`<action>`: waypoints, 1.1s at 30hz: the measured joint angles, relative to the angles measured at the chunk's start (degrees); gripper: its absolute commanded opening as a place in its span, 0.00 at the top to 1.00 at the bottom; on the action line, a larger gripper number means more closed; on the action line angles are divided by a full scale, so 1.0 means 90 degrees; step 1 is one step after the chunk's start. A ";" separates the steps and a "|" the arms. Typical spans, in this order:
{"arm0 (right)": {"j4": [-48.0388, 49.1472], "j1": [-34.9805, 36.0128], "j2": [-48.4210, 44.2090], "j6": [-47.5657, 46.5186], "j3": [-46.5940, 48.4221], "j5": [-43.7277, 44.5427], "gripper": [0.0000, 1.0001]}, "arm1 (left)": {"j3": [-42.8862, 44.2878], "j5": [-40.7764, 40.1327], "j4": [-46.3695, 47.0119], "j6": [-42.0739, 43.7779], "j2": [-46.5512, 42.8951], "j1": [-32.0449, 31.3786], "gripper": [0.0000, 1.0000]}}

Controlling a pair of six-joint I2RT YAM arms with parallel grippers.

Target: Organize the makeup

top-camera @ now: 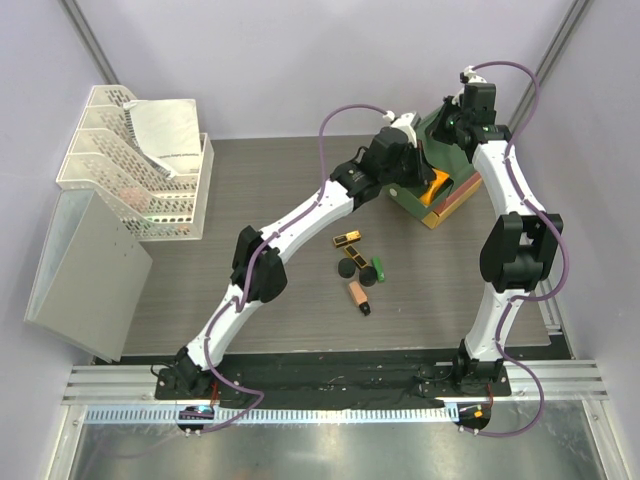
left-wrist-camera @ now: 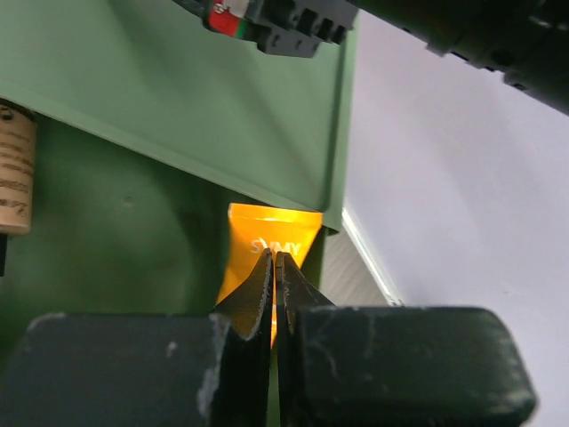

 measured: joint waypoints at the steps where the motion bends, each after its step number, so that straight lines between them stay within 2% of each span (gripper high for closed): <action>1: 0.0000 0.0000 0.0000 0.0000 0.0000 0.0000 0.99 | 0.0010 -0.0068 -0.0017 0.0058 0.0010 -0.0002 1.00; 22: 0.0015 0.0000 -0.0005 0.0000 -0.0019 -0.0002 0.99 | 0.0102 -0.0413 -0.0233 0.0641 0.0100 -0.0151 1.00; 33: 0.0010 -0.0002 -0.0029 -0.0007 -0.0036 0.0015 0.99 | -0.0214 -0.0078 0.0731 0.0741 0.0073 -0.0187 1.00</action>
